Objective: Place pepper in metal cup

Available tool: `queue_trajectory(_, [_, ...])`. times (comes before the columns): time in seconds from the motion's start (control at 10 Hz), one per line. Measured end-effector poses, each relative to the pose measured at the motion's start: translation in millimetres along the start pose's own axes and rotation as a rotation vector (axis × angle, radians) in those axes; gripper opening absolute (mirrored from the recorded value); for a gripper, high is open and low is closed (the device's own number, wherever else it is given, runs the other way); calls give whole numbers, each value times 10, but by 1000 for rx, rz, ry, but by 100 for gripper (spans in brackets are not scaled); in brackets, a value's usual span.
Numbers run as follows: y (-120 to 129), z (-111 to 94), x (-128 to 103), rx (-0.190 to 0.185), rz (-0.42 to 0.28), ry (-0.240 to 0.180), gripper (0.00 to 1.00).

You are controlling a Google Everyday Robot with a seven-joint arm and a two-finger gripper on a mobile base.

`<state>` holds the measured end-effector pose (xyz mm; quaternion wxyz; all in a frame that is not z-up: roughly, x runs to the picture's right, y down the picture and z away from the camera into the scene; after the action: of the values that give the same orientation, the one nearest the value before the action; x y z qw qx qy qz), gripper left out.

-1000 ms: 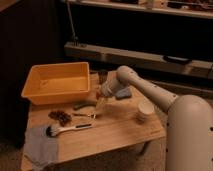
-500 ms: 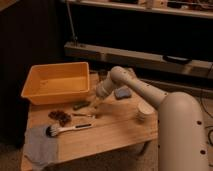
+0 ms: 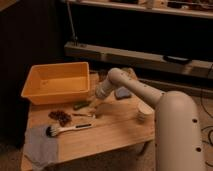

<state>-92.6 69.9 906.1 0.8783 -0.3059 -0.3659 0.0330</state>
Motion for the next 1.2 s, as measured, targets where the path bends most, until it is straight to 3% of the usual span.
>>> queue_trajectory(0.6, [4,186,181,-14,39,29,55])
queue_trajectory(1.1, [12,234,226,-31,63,44,6])
queue_trajectory(1.2, [15,235,229,-35,67,47,1])
